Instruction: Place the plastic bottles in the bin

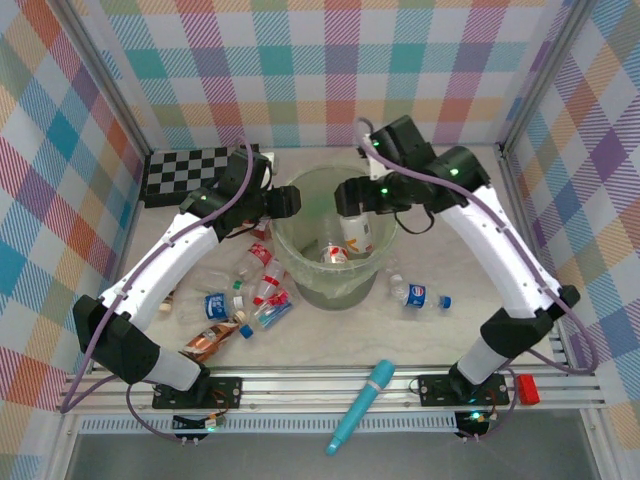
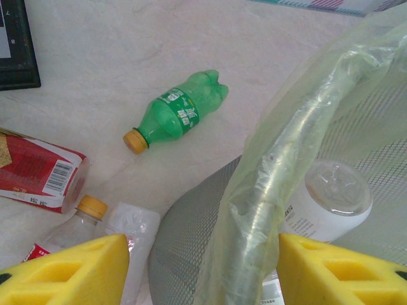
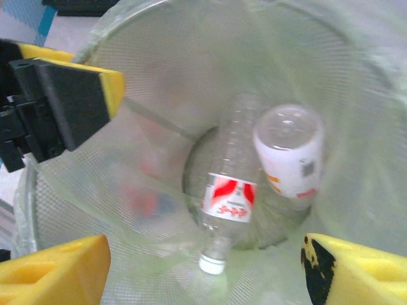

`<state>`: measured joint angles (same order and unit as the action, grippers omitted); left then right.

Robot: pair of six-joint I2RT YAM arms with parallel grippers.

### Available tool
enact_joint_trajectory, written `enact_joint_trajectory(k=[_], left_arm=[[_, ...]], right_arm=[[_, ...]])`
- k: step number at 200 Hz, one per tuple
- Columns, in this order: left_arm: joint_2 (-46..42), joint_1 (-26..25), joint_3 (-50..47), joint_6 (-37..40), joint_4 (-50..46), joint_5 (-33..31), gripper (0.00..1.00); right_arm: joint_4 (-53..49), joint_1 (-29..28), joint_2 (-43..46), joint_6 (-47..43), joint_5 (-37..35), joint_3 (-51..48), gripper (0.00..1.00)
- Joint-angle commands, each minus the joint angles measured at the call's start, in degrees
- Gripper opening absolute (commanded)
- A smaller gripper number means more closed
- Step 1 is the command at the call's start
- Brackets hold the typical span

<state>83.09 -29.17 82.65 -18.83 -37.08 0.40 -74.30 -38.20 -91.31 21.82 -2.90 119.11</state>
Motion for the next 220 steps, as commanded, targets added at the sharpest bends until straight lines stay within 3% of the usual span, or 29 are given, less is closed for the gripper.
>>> enact_joint_trajectory(k=[1,43,76,146,220], left_arm=[[1.3,-1.0,-1.5,0.2,-2.7,0.6,0.62],[1.3,-0.9,-1.2,0.2,-2.7,1.1,0.62],[1.3,-0.9,-1.4,0.4,-2.9,0.9,0.62],[2.7,-0.6,0.6,1.3,-5.3,2.2,0.62],[3.7,-0.4,3.7,1.4,-7.4,1.5,0.62]], right_arm=[[-3.9,4.9,4.5,1.0,-1.8,-3.4,0.79],[1.6,24.2,13.2,1.5,8.4,-17.7,0.78],[7.3,32.2,10.6,-1.0,13.1,-27.2,0.78],[15.0,30.4,-9.4,-4.3,16.5,-25.6,0.80],[15.4,24.8,-29.3,-3.9,19.9,-12.3,0.91]])
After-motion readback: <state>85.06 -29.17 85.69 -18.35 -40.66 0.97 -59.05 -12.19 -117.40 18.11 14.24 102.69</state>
